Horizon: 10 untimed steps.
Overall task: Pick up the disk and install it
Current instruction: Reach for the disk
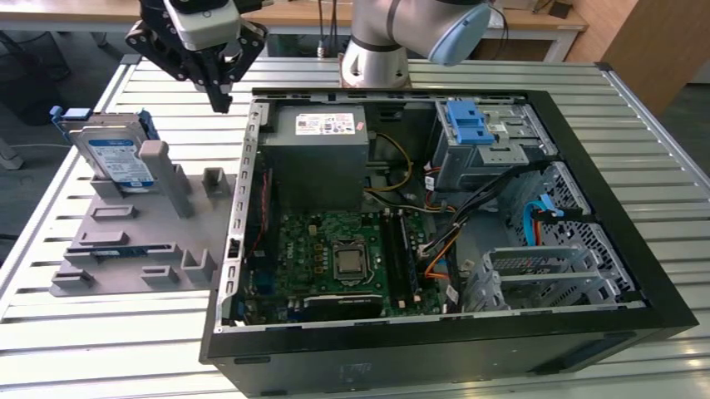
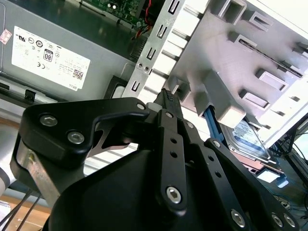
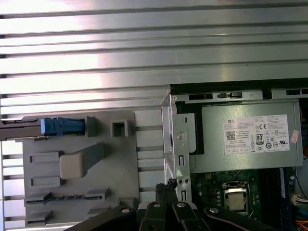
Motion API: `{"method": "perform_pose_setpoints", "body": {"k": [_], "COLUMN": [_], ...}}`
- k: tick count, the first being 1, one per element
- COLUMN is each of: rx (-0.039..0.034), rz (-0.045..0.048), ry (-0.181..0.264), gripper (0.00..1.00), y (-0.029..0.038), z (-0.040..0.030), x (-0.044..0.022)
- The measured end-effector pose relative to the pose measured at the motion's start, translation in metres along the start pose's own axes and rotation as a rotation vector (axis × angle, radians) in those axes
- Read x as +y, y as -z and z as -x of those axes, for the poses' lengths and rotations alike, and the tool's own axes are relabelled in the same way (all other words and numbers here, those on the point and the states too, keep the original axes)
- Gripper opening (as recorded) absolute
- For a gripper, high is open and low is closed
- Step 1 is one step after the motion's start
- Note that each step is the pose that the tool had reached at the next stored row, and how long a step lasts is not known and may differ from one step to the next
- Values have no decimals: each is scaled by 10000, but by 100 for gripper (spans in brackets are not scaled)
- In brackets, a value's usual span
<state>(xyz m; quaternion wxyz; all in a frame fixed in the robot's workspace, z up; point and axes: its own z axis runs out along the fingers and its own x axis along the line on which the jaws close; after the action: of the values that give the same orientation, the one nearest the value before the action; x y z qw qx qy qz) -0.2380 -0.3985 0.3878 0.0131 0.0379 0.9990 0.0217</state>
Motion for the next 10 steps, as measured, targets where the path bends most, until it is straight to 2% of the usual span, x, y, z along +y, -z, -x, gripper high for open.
{"method": "perform_pose_setpoints", "body": {"k": [10], "rx": [0], "rz": [1], "ry": [0], "gripper": [11], "y": [-1], "z": [-31], "x": [-2]}}
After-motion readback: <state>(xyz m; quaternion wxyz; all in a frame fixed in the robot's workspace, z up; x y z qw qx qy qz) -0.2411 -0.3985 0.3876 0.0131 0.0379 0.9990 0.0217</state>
